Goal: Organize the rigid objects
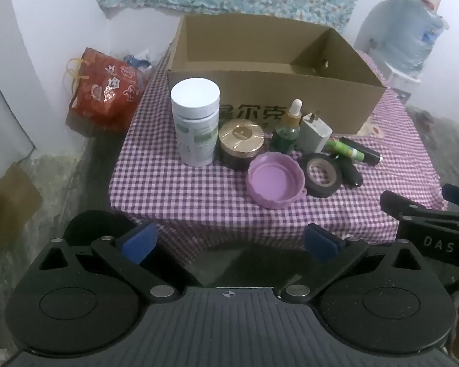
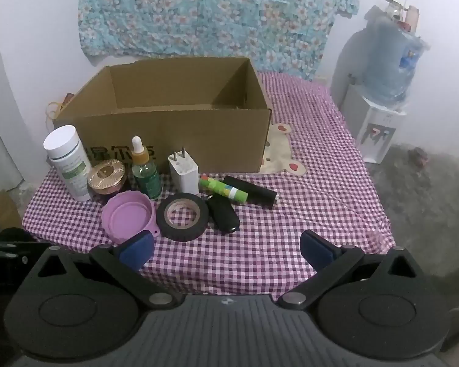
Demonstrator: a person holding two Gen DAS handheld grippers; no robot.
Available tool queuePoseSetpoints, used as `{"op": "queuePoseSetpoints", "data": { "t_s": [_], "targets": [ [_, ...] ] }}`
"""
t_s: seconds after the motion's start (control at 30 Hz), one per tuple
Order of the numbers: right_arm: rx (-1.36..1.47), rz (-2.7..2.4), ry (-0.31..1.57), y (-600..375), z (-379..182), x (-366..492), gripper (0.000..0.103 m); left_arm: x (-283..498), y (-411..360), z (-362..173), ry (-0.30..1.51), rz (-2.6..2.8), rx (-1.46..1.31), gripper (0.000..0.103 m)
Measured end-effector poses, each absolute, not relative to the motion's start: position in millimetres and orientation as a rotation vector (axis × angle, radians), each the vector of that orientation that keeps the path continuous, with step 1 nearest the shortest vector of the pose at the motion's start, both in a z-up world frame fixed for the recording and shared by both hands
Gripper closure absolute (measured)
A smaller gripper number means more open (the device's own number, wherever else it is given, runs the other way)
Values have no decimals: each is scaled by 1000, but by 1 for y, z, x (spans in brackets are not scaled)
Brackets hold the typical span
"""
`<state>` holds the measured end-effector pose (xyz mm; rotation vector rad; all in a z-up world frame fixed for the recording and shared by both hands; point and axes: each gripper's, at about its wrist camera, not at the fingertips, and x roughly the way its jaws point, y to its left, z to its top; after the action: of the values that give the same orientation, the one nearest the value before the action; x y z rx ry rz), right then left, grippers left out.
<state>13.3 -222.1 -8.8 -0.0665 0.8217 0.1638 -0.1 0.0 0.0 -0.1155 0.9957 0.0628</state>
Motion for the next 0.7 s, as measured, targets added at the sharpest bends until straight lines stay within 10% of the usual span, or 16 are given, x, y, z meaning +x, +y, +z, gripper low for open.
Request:
{"op": "queuePoseSetpoints", "data": {
  "t_s": [0.7],
  "targets": [
    [-82, 177, 800, -219, -2, 10, 0, -2, 3, -1, 999, 72, -98, 0]
  ]
}}
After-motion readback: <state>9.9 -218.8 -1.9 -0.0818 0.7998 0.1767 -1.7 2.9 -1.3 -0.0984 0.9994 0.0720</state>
